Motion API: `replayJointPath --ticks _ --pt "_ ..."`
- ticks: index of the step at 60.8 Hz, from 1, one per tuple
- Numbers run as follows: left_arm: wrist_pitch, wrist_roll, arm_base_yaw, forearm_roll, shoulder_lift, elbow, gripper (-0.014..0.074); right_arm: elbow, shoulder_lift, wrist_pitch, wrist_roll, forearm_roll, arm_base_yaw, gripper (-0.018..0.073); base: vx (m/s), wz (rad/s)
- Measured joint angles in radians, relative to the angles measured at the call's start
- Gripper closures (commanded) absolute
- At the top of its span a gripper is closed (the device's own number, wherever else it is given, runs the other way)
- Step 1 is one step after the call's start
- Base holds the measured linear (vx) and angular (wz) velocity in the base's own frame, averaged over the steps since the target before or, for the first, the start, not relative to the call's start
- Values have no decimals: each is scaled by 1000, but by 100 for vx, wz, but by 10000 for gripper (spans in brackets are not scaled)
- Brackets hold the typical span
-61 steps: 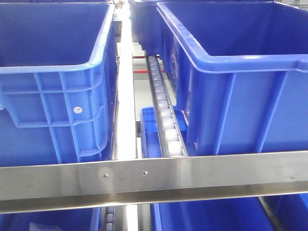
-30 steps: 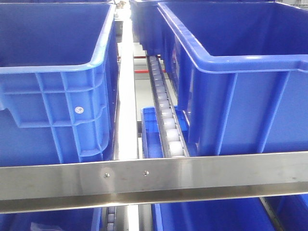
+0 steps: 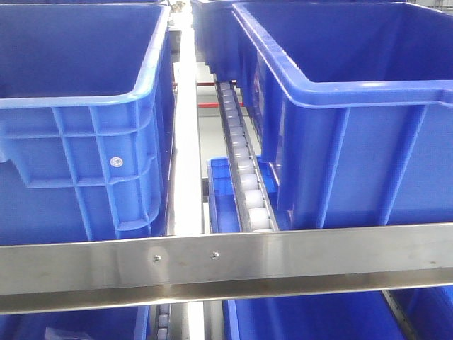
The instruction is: Pick red cube and place on left shelf
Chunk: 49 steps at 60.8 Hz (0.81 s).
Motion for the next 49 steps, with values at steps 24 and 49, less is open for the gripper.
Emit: replayJointPath --ticks 24,49 --pt "0 0 0 0 0 0 491 0 0 -24 0 -6 0 493 0 0" --pt "0 0 0 0 0 0 491 0 0 -24 0 -12 0 493 0 0"
